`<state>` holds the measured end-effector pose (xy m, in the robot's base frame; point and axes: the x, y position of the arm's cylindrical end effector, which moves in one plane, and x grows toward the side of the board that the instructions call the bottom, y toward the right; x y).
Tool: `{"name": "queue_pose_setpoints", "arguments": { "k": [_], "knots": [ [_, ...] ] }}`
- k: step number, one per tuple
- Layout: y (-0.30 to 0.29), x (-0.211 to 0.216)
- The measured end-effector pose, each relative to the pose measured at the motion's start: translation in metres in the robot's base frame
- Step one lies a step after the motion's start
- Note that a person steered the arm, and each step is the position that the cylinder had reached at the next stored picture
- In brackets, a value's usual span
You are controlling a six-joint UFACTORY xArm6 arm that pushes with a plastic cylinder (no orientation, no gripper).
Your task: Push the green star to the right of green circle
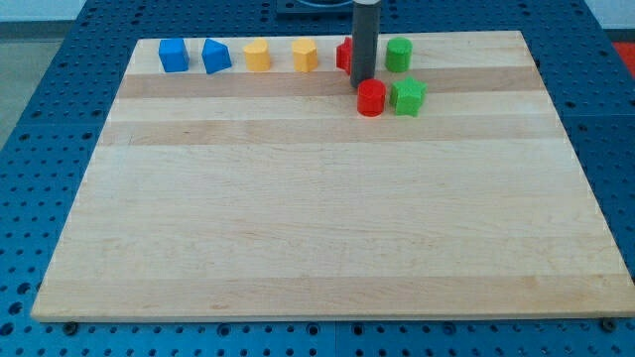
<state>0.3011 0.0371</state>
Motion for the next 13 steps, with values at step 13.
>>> {"name": "queue_pose_setpoints", "arguments": {
  "k": [13],
  "knots": [
    [0.101, 0.051]
  ]
}}
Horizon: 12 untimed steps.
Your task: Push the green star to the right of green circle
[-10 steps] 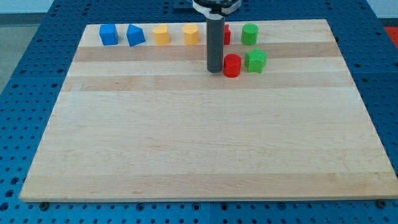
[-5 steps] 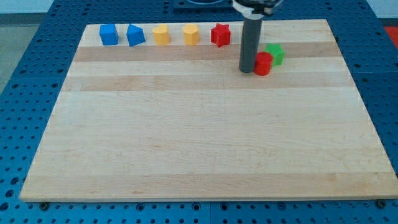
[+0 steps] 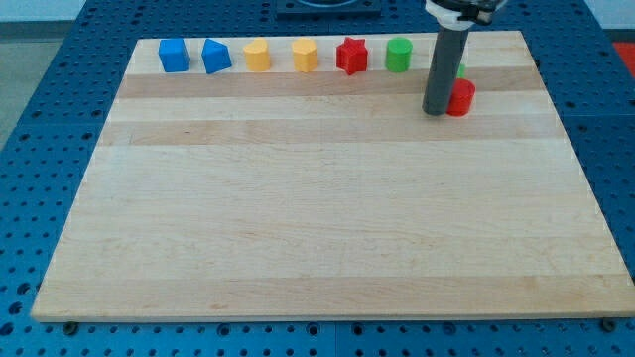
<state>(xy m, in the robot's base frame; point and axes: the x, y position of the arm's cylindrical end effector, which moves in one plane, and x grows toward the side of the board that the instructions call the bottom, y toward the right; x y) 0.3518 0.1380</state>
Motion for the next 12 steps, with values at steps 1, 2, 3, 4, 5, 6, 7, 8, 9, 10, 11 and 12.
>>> {"name": "queue_pose_setpoints", "arguments": {
  "k": [1, 2, 3, 4, 5, 6, 7, 8, 9, 10, 11, 12],
  "knots": [
    [0.002, 0.000],
    [0.005, -0.002],
    [0.006, 0.002],
    [0.011, 0.002],
    [0.014, 0.002],
    [0.014, 0.002],
    [0.014, -0.002],
    [0.014, -0.010],
    [0.014, -0.015],
    [0.014, -0.025],
    [0.016, -0.029],
    [0.020, -0.030]
  ]
}}
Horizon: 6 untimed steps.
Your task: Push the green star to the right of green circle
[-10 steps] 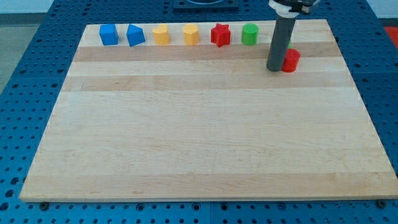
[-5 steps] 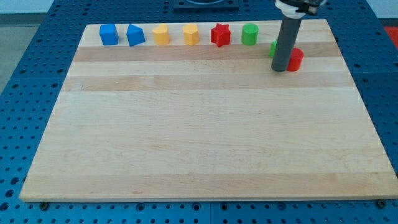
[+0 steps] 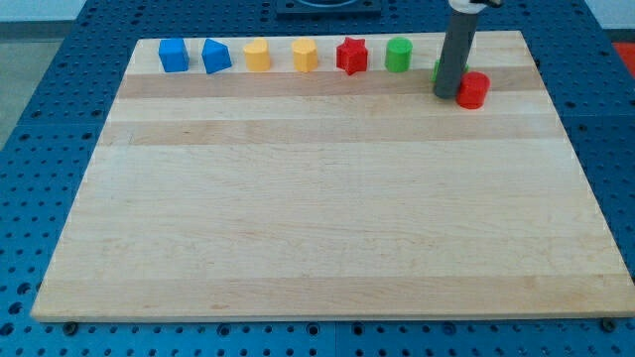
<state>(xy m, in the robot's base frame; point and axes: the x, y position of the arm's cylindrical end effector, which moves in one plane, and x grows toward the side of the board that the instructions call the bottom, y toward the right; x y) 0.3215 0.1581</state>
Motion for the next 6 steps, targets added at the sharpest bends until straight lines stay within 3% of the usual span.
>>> {"name": "queue_pose_setpoints", "arguments": {
  "k": [6],
  "knots": [
    [0.019, -0.015]
  ]
}}
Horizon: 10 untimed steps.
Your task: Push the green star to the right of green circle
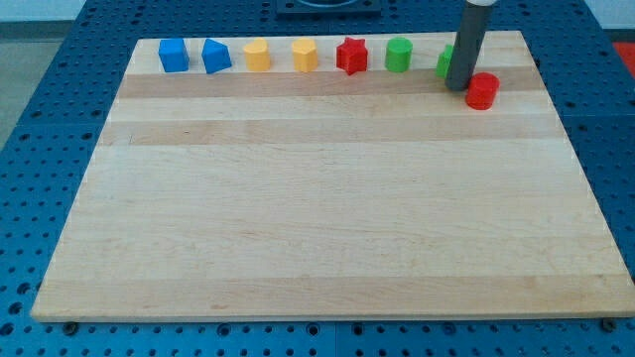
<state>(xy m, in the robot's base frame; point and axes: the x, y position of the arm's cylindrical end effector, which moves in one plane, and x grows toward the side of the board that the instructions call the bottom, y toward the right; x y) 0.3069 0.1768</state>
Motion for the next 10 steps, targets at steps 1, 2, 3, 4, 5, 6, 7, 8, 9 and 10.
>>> {"name": "queue_pose_setpoints", "arguments": {
  "k": [1, 2, 3, 4, 5, 6, 7, 8, 9, 10],
  "knots": [
    [0.001, -0.007],
    [0.001, -0.016],
    [0.001, -0.020],
    [0.001, -0.020],
    [0.011, -0.020],
    [0.021, -0.020],
    [0.030, -0.030],
    [0.032, -0.038],
    [0.032, -0.038],
    [0.027, -0.038]
  ]
}}
